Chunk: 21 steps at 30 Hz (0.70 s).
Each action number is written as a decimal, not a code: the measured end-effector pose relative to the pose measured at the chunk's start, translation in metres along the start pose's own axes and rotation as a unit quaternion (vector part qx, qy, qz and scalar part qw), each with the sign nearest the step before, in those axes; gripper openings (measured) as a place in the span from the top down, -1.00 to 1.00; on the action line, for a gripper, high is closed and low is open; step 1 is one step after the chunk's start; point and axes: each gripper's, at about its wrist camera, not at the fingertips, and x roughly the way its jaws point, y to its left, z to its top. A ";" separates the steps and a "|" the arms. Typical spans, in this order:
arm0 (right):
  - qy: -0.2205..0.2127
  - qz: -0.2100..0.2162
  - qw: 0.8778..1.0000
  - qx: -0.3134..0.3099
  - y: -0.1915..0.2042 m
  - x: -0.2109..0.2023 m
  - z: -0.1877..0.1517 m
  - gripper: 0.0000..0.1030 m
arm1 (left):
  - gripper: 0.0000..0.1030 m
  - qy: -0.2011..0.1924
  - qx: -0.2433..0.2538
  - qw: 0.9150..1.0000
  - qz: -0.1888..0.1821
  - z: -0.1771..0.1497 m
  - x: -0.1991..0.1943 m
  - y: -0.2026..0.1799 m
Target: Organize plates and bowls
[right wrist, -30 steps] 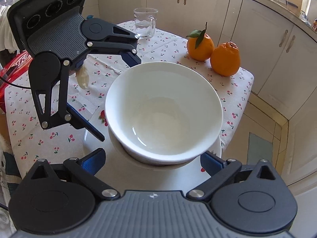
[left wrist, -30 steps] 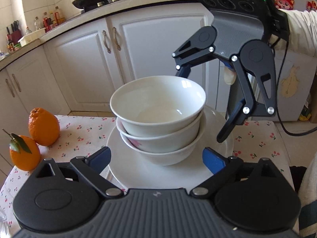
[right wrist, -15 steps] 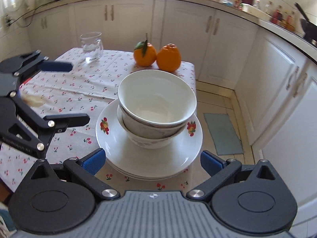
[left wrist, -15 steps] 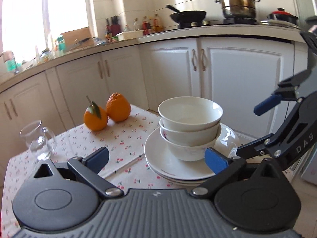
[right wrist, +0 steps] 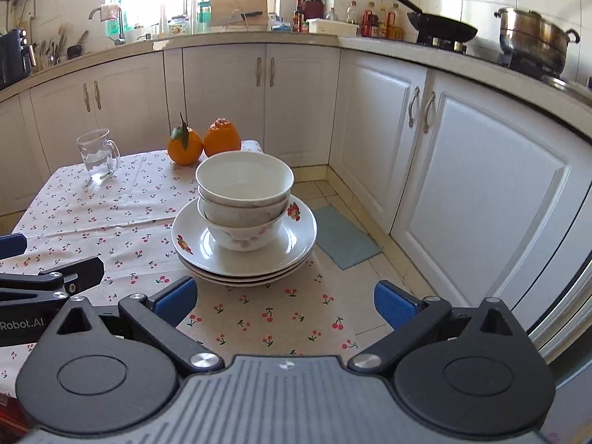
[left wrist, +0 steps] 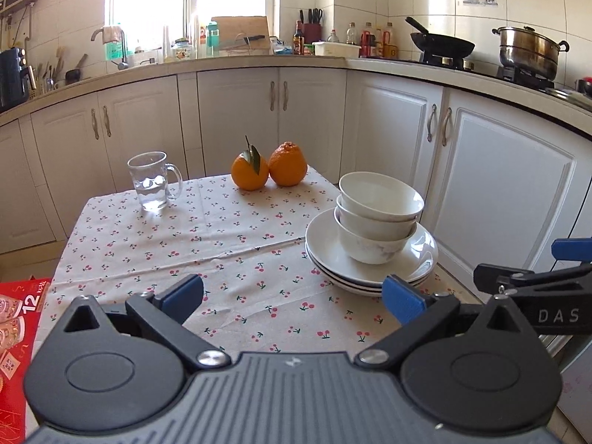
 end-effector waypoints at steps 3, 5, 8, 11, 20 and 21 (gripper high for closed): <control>-0.023 -0.009 1.000 -0.009 0.005 -0.016 0.004 -1.00 | -0.99 -0.013 -0.002 1.000 0.009 0.003 -0.013 0.000; -0.031 -0.004 0.999 -0.008 0.004 -0.024 0.005 -1.00 | -0.99 -0.021 0.000 1.000 0.014 0.005 -0.019 -0.001; -0.040 0.001 0.999 -0.005 0.003 -0.031 0.006 -1.00 | -0.99 -0.026 0.004 0.999 0.022 0.007 -0.023 -0.003; -0.044 0.000 0.999 -0.003 0.003 -0.035 0.005 -1.00 | -0.99 -0.028 0.008 0.999 0.027 0.006 -0.024 -0.005; -0.046 -0.003 0.999 0.000 0.003 -0.035 0.003 -1.00 | -0.99 -0.030 0.008 0.999 0.034 0.005 -0.027 -0.006; -0.046 -0.004 0.999 0.000 0.004 -0.035 0.003 -1.00 | -0.99 -0.029 0.008 0.999 0.035 0.005 -0.027 -0.006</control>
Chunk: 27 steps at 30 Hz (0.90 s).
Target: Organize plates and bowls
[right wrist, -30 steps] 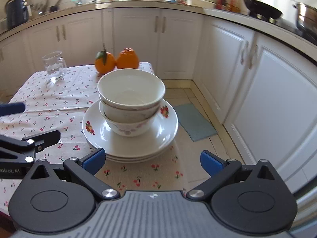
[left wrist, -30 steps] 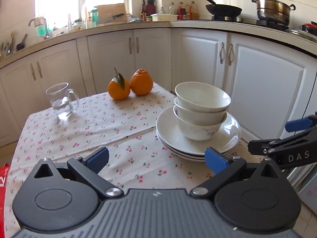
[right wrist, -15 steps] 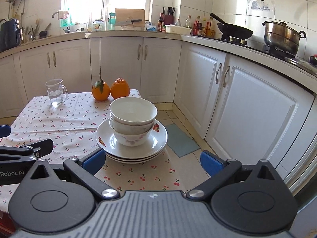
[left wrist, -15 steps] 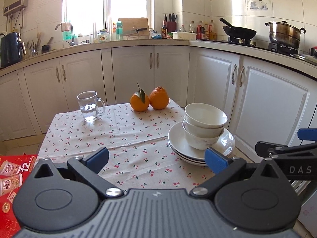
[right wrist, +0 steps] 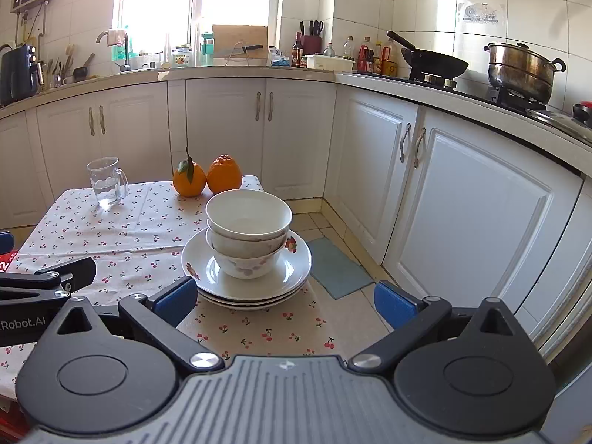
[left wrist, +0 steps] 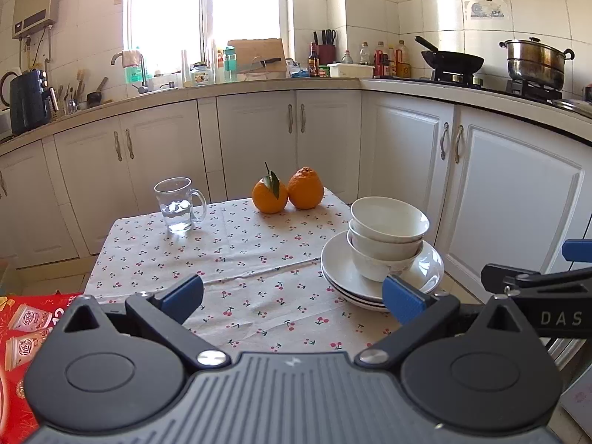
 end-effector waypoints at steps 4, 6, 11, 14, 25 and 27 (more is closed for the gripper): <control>-0.001 0.000 1.000 0.000 0.000 -0.001 0.000 -1.00 | -0.98 0.000 0.000 1.000 0.003 0.000 0.000 0.000; -0.001 -0.001 1.000 -0.001 0.000 -0.001 0.000 -1.00 | -0.98 0.000 -0.001 1.000 0.003 -0.001 -0.001 0.000; -0.003 -0.001 1.000 -0.001 0.000 -0.001 -0.001 -1.00 | -0.98 0.000 -0.002 1.000 0.005 0.000 -0.001 0.000; -0.003 -0.002 1.000 -0.003 0.001 -0.002 -0.001 -1.00 | -0.98 0.000 -0.003 1.000 0.005 0.000 -0.002 0.001; -0.005 -0.008 1.000 -0.006 0.002 -0.004 0.000 -1.00 | -0.98 -0.003 -0.003 1.000 0.003 -0.001 -0.003 0.001; -0.006 -0.010 1.000 -0.007 0.003 -0.005 0.000 -1.00 | -0.98 -0.003 -0.004 1.000 0.001 -0.001 -0.003 0.001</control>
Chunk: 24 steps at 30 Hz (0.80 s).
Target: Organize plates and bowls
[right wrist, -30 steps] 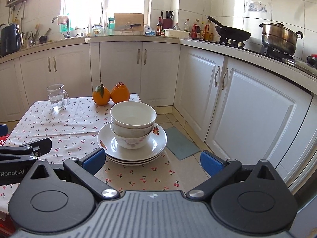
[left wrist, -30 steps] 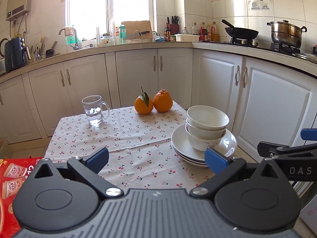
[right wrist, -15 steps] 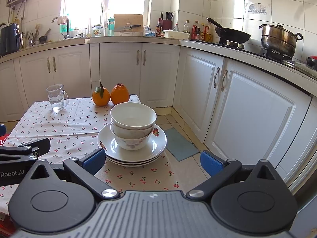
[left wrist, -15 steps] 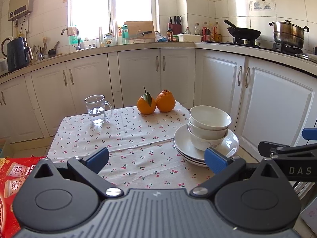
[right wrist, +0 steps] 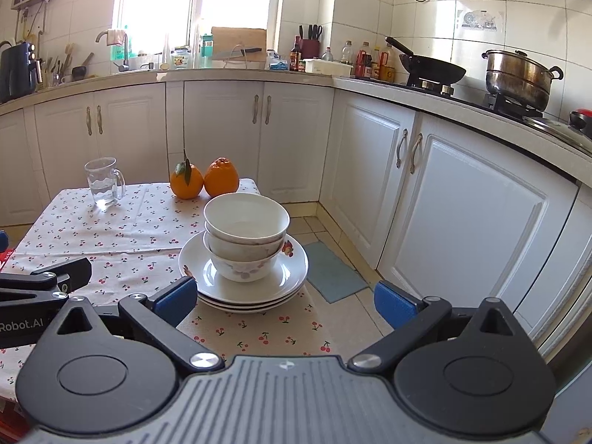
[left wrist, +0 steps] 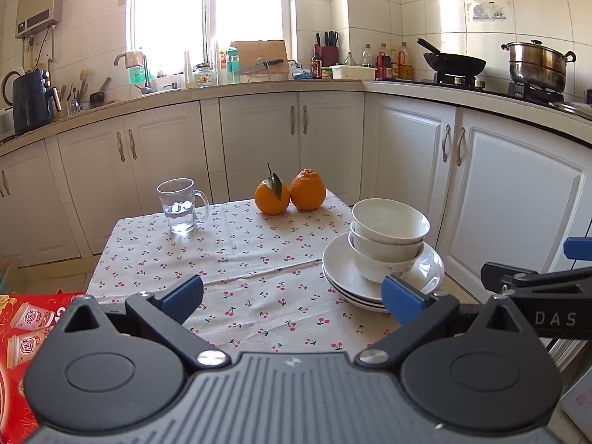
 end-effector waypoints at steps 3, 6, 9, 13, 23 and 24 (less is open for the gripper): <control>-0.001 -0.003 1.000 -0.002 0.001 -0.001 0.000 -1.00 | -0.98 -0.001 0.001 1.000 0.001 0.001 -0.001 0.000; -0.002 -0.003 1.000 -0.002 0.001 -0.001 0.000 -1.00 | -0.98 -0.001 0.000 1.000 0.000 0.001 -0.001 0.000; -0.002 -0.003 1.000 -0.002 0.000 -0.001 0.000 -1.00 | -0.98 0.000 0.000 1.000 0.001 0.001 -0.001 0.000; -0.002 -0.003 1.000 -0.002 0.000 -0.001 0.000 -1.00 | -0.98 0.001 0.000 1.000 0.000 0.001 -0.001 0.000; -0.004 -0.006 1.000 -0.004 0.000 -0.002 0.001 -1.00 | -0.98 0.001 -0.001 1.000 -0.001 0.001 -0.002 0.000; -0.003 -0.006 1.000 -0.004 0.000 -0.002 0.001 -1.00 | -0.98 0.002 -0.002 1.000 -0.001 0.001 -0.002 0.000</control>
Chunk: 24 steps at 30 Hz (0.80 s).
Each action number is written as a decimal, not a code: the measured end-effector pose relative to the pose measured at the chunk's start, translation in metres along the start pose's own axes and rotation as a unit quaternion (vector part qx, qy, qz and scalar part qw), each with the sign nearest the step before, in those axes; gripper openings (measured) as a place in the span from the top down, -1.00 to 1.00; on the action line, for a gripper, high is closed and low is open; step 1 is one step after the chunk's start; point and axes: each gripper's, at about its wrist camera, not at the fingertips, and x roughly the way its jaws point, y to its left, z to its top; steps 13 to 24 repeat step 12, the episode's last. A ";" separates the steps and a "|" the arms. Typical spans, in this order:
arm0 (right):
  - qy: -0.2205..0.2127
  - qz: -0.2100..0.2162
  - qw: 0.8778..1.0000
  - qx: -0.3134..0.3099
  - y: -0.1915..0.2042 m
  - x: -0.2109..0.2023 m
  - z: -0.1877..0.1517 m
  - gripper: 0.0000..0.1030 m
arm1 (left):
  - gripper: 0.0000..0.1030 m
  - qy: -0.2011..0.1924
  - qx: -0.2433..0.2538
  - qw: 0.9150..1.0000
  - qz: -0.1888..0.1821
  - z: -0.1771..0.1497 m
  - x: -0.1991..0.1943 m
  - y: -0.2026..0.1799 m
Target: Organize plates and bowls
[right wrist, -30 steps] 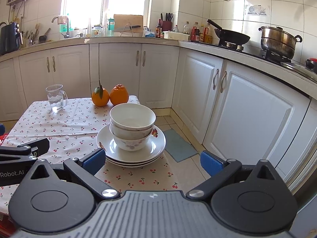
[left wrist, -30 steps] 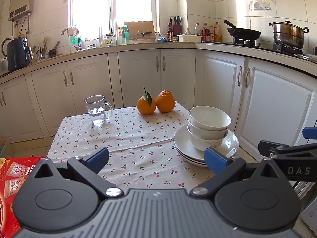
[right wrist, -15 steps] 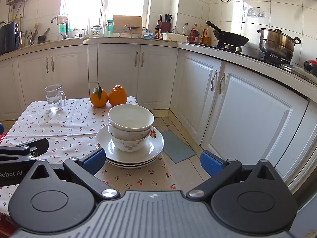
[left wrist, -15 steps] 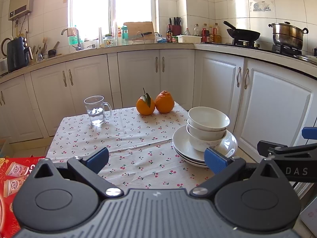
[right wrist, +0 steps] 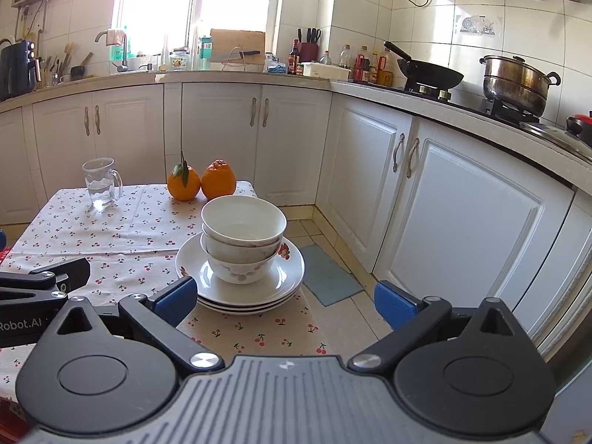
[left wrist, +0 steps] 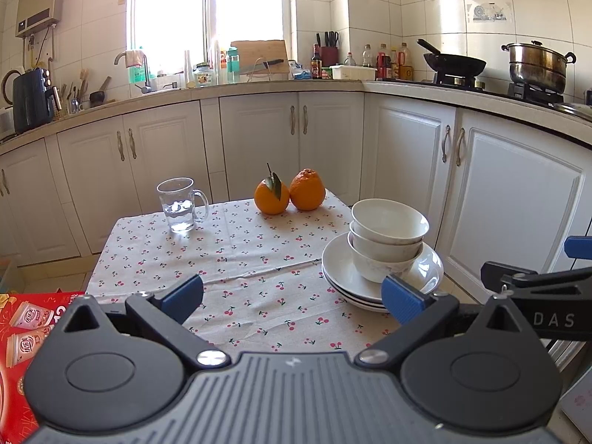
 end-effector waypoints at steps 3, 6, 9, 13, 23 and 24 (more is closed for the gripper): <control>0.000 0.000 1.000 0.000 0.000 0.000 0.000 -1.00 | -0.98 0.000 0.000 1.000 0.000 0.000 0.000 0.000; 0.000 -0.001 1.000 -0.001 0.000 0.000 0.001 -1.00 | -0.98 0.001 -0.001 1.000 -0.001 0.000 0.000 0.000; 0.000 -0.002 1.000 -0.002 0.000 0.000 0.001 -1.00 | -0.98 0.002 -0.001 1.000 -0.002 0.001 0.001 0.001; 0.000 -0.003 1.000 -0.002 0.000 0.000 0.001 -1.00 | -0.98 0.003 -0.002 1.000 -0.002 0.001 0.002 0.001; 0.000 -0.003 1.000 -0.002 0.000 0.000 0.001 -1.00 | -0.98 0.003 -0.002 1.000 -0.002 0.001 0.002 0.001; 0.000 -0.003 1.000 -0.002 0.000 0.000 0.001 -1.00 | -0.98 0.003 -0.002 1.000 -0.002 0.001 0.002 0.001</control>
